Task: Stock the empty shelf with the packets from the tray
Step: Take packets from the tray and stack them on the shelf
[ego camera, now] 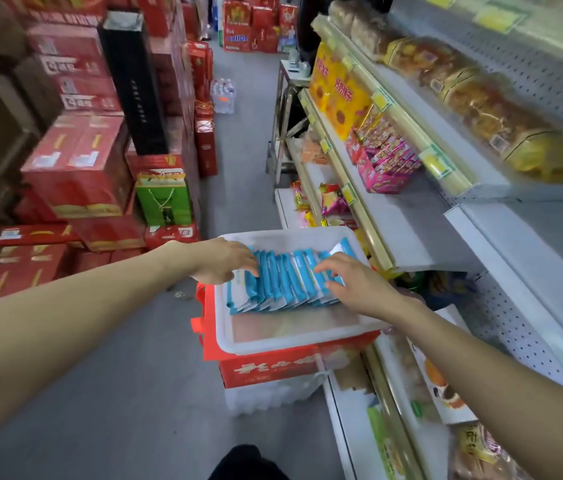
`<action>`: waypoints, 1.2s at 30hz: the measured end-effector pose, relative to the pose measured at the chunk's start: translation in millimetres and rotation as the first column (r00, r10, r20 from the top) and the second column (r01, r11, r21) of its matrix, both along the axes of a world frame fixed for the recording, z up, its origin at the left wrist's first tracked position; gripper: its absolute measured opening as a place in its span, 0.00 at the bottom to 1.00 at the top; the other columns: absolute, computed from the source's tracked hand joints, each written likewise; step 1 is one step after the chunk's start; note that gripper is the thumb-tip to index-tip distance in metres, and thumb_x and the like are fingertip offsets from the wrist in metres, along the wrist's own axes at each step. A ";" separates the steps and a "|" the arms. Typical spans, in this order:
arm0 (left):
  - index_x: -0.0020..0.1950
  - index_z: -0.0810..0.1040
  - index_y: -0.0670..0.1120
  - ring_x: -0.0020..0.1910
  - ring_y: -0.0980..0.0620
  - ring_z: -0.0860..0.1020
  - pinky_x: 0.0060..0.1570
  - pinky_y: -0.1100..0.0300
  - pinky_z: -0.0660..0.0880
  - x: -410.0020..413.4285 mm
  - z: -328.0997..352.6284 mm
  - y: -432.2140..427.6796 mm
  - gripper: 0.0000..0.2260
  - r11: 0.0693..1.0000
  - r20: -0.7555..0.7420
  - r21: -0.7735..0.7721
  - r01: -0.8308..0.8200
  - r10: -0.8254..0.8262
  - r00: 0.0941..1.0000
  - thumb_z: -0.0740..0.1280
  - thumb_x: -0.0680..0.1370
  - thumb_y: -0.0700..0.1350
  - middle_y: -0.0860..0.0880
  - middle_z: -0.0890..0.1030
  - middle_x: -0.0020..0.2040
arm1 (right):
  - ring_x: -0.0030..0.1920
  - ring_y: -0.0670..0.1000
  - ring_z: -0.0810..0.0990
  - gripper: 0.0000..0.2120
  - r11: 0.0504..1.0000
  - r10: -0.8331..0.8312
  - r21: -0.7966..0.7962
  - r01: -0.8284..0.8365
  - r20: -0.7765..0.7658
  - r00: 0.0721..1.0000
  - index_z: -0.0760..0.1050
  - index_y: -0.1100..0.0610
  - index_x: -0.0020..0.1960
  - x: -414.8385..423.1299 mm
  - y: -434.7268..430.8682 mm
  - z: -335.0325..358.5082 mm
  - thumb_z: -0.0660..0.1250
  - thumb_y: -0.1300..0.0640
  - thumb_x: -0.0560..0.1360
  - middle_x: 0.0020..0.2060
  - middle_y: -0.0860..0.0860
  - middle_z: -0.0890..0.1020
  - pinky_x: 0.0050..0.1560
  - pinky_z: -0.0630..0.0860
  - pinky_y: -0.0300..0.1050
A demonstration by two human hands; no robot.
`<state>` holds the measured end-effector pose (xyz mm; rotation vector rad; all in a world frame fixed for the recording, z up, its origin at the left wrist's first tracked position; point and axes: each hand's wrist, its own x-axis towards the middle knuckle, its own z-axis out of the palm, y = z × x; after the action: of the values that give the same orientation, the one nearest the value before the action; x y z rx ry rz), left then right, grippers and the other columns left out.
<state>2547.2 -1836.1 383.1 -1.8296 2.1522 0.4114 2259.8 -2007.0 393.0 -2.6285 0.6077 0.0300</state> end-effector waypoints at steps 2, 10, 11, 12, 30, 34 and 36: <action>0.77 0.68 0.58 0.78 0.50 0.60 0.73 0.45 0.65 1.6 -2.3 -6.6 0.27 0.999 0.049 0.008 0.041 -0.042 0.998 0.65 0.79 0.41 0.54 0.66 0.78 | 0.56 0.41 0.71 0.16 1.000 -0.007 -0.014 0.007 0.011 1.000 0.76 0.48 0.66 -2.3 -2.3 -1.8 0.65 0.59 0.80 0.62 0.45 0.74 0.57 0.68 0.40; 0.65 0.74 0.56 0.65 0.48 0.71 0.63 0.51 0.69 5.6 -3.1 -29.3 0.20 0.984 0.157 -0.030 0.177 -0.170 0.973 0.72 0.75 0.49 0.54 0.75 0.64 | 0.57 0.42 0.73 0.16 0.999 -0.025 -0.025 0.025 0.001 1.000 0.75 0.47 0.66 -8.0 -2.0 -5.2 0.64 0.57 0.80 0.59 0.44 0.74 0.56 0.71 0.42; 0.64 0.74 0.56 0.63 0.48 0.72 0.63 0.51 0.69 6.0 -2.2 -30.3 0.18 0.981 0.158 -0.027 0.190 -0.183 0.970 0.72 0.75 0.50 0.54 0.75 0.62 | 0.57 0.42 0.72 0.16 0.999 -0.028 -0.019 0.028 0.000 1.000 0.75 0.47 0.66 -7.4 -2.0 -6.2 0.64 0.57 0.80 0.60 0.44 0.74 0.55 0.70 0.41; 0.63 0.74 0.55 0.62 0.48 0.73 0.63 0.52 0.69 6.8 -1.9 -31.2 0.17 0.979 0.158 -0.022 0.204 -0.198 0.967 0.72 0.75 0.50 0.54 0.76 0.61 | 0.58 0.42 0.72 0.16 0.999 -0.032 -0.014 0.032 0.000 1.000 0.75 0.46 0.66 -6.4 -1.5 -6.9 0.64 0.57 0.80 0.60 0.43 0.73 0.55 0.70 0.41; 0.49 0.66 0.54 0.41 0.49 0.72 0.41 0.53 0.71 14.1 59.6 -21.5 0.07 0.967 -0.156 -0.253 0.035 -0.076 0.985 0.60 0.83 0.42 0.52 0.74 0.42 | 0.57 0.47 0.75 0.15 0.996 -0.014 0.087 0.017 -0.031 0.999 0.75 0.47 0.66 32.1 27.2 -11.7 0.62 0.58 0.82 0.59 0.44 0.72 0.59 0.72 0.46; 0.58 0.77 0.55 0.47 0.57 0.71 0.47 0.62 0.67 21.7 83.0 -17.0 0.10 0.976 -0.143 -0.212 0.039 -0.070 0.987 0.60 0.84 0.42 0.59 0.74 0.51 | 0.51 0.44 0.74 0.15 0.989 0.040 0.140 -0.045 0.040 0.998 0.77 0.51 0.65 55.5 48.6 -16.6 0.62 0.60 0.81 0.54 0.42 0.71 0.55 0.69 0.42; 0.58 0.78 0.57 0.49 0.56 0.73 0.48 0.62 0.68 29.7 92.8 -14.0 0.11 0.979 -0.134 -0.206 0.008 -0.037 0.990 0.60 0.84 0.42 0.59 0.74 0.53 | 0.47 0.42 0.74 0.15 0.984 0.061 0.162 -0.071 0.065 0.996 0.77 0.52 0.65 68.3 59.2 -20.2 0.63 0.61 0.81 0.53 0.42 0.70 0.53 0.69 0.41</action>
<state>2577.0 -1850.1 475.9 -1.9331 2.3845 0.3296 2328.1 -1947.9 372.8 -2.4795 0.4765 0.0211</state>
